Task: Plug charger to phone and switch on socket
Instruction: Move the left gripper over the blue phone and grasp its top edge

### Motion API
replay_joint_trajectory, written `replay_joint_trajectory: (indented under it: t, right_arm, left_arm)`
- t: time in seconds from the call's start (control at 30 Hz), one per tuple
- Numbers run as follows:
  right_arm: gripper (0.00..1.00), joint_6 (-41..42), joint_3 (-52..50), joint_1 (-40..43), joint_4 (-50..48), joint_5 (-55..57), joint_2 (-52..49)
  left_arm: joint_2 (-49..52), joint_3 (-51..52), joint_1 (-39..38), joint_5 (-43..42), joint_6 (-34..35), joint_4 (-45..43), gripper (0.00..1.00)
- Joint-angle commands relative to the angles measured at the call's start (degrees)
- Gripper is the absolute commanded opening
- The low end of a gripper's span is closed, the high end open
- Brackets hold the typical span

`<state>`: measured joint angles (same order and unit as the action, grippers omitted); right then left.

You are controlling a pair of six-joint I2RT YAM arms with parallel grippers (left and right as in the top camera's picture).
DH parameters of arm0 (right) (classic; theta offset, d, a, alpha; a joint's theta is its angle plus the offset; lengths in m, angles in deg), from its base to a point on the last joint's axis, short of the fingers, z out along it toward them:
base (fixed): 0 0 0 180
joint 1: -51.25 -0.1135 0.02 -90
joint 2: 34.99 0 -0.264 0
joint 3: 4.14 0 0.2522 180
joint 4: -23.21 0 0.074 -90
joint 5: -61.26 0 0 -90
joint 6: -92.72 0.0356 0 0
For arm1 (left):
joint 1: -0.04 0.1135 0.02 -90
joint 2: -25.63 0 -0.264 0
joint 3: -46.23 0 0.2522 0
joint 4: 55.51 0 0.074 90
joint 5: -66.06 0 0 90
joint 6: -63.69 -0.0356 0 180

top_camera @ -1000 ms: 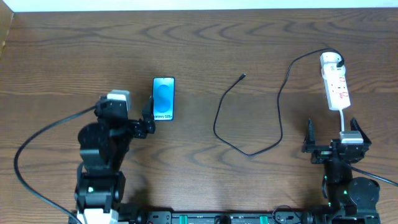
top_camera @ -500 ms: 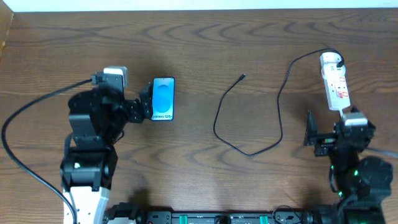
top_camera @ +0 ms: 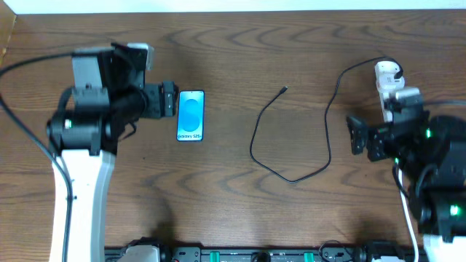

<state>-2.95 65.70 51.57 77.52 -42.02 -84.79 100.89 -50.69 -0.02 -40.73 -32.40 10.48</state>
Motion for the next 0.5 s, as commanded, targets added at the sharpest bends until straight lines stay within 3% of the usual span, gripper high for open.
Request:
replay_joint_trajectory:
  t: [0.0,0.13,0.33,0.47]
  right_arm:
    - [0.99,-0.63,6.58,0.35,4.74,-5.25,-6.29]
    - [0.99,-0.63,11.89,0.35,10.49,-7.78,-13.88]
    - [0.99,-0.39,12.24,0.35,9.09,-13.99,-19.12]
    - [0.99,-0.39,12.17,0.35,9.14,-16.74,-19.76]
  left_arm:
    - [2.38,-2.56,0.26,-3.13,-1.18,0.74,0.89]
    - [3.8,-2.51,0.24,-3.98,-1.14,0.96,0.89]
    - [7.52,-2.47,0.02,-3.96,-1.16,0.7,0.89]
    - [12.63,-2.47,-1.88,3.21,2.12,1.46,0.89]
